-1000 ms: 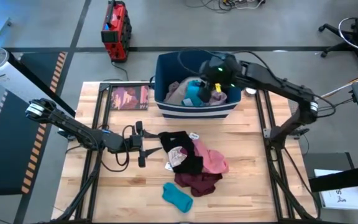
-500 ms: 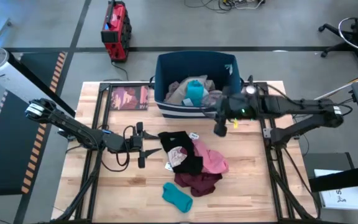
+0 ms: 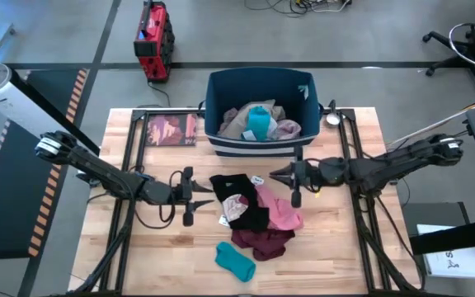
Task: Sort clothes
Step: Put the white sock into the blue bin
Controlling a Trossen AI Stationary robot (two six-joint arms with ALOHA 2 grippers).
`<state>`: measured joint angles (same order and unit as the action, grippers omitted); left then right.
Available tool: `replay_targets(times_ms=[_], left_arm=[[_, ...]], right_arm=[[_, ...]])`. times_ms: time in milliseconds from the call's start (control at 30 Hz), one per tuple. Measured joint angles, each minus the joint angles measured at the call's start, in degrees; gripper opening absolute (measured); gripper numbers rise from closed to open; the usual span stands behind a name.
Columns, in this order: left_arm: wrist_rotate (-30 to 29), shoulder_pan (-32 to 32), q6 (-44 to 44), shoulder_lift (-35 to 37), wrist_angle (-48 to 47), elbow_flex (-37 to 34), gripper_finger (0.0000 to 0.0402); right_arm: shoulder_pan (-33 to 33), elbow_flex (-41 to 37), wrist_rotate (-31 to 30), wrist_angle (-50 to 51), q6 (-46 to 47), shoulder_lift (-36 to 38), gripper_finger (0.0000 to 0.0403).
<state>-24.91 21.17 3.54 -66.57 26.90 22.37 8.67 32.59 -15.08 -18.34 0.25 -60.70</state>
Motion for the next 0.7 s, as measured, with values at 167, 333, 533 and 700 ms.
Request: replay_targets(times_ms=[167,333,533,700], left_arm=[[0.60,0.10,2.35,-7.82,5.38,-0.01,0.0125],[3.04,0.11,6.34,-16.38,11.89,1.31,0.0162],[3.15,0.11,11.06,-26.21,9.67,8.06,0.0217],[1.72,-0.14,11.66,-31.98,2.01,14.73,0.0250]], right_arm=[[-0.04,-5.53,0.21,-6.45,6.03,-3.03,0.0012],[-0.02,-6.15,5.75,-5.61,9.81,-7.62,0.0017],[1.60,-5.82,10.06,-7.66,6.32,-11.24,0.0039],[1.73,-4.99,9.97,-7.85,5.04,-11.84,0.0078]])
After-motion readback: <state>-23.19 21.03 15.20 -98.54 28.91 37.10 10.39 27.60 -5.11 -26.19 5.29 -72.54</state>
